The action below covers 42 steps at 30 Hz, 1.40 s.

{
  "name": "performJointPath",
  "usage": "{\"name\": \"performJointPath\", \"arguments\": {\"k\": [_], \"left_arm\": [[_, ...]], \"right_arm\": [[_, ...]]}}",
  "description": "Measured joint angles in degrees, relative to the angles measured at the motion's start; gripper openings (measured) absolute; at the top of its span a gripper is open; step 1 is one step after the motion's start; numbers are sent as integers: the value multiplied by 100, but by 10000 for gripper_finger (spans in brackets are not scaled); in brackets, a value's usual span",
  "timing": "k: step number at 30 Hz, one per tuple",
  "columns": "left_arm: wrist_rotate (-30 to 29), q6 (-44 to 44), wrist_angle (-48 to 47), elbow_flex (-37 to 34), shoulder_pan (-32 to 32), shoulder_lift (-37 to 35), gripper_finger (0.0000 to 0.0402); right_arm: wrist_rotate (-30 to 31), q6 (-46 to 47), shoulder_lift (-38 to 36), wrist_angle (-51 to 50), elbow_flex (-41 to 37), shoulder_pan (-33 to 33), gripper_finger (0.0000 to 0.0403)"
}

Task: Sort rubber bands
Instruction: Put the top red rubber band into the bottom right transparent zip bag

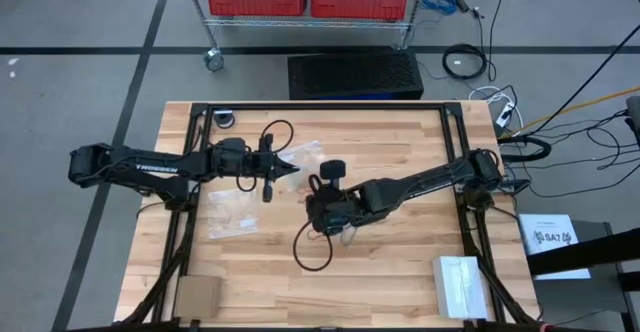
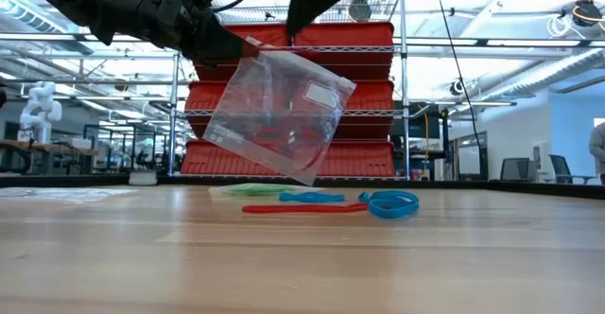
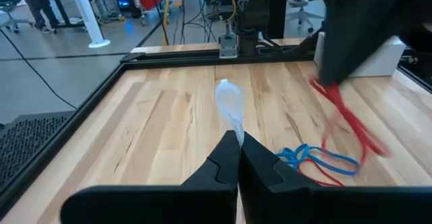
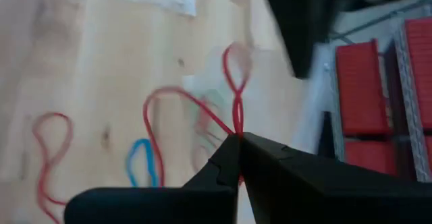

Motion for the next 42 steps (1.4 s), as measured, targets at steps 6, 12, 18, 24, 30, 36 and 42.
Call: {"name": "performJointPath", "arguments": {"k": [6,12,18,24,30,36,42], "left_arm": [[0,0,-14,0,1,0,2],[0,0,-15,0,0,0,2],[0,0,-15,0,2,0,2],[0,0,-17,0,2,0,2],[0,-2,-17,0,0,0,2],[0,-2,-17,0,1,0,2],[0,-2,-18,0,2,0,2]], "right_arm": [[430,19,-492,-65,24,0,0],[740,-3,-749,2,26,-183,0],[653,-88,-750,73,-151,-476,0],[337,-78,-743,366,-587,-557,0],[167,29,-745,594,-921,-557,0],[-266,22,-743,999,-1267,-741,0],[-780,-15,-743,1213,-1405,-997,0]]}}
